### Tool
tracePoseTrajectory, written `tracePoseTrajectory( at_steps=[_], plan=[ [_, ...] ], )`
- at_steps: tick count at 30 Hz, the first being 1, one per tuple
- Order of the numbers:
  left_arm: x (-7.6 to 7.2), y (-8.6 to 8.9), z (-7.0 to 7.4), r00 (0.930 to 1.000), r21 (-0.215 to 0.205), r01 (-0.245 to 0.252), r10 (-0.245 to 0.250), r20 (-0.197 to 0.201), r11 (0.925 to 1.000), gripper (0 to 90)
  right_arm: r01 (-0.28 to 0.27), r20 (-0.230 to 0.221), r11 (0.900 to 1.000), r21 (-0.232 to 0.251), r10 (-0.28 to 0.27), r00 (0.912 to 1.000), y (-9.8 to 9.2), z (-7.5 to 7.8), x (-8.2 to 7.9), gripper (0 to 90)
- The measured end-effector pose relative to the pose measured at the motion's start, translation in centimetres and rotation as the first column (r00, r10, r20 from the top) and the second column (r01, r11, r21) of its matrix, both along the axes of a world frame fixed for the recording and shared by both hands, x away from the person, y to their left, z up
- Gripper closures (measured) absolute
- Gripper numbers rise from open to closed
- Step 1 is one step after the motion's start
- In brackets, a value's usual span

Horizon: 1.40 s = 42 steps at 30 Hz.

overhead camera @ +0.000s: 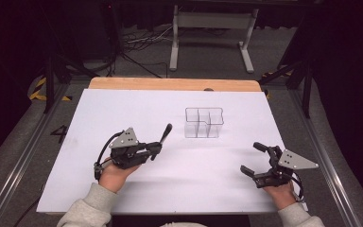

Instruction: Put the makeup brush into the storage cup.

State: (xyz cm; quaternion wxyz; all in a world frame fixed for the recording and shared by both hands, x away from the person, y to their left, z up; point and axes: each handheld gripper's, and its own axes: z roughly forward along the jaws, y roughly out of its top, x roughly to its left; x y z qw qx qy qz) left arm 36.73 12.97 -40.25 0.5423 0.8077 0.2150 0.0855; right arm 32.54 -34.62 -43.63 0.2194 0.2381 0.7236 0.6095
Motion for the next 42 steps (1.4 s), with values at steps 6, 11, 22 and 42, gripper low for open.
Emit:
tracePoseTrajectory(
  at_steps=[6, 11, 22, 42],
  plan=[
    [-0.1, -0.5, -0.6, 0.9987, -0.065, 0.036, -0.034, 0.038, 0.9972, 79.0, -0.001, 0.002, 1.000, -0.002, 0.001, 1.0000, 0.0, 0.0, 0.0, 1.7],
    [-0.1, -1.1, -1.3, 0.9962, -0.123, 0.071, -0.064, 0.060, 0.9899, 79.0, -0.001, 0.001, 1.000, -0.004, 0.001, 1.0000, 0.1, 0.1, -0.1, 1.7],
    [-0.3, -2.5, -2.9, 0.9895, -0.188, 0.121, -0.103, 0.101, 0.9747, 78.9, -0.009, 0.015, 1.000, -0.027, 0.009, 0.9999, 0.5, 0.3, -0.2, 1.7],
    [-1.0, -3.1, -2.8, 0.9803, -0.203, 0.160, -0.131, 0.148, 0.9660, 78.9, -0.297, 0.005, 0.954, 0.029, 0.297, 0.9549, 11.1, 5.8, 2.6, 4.5]
  ],
)
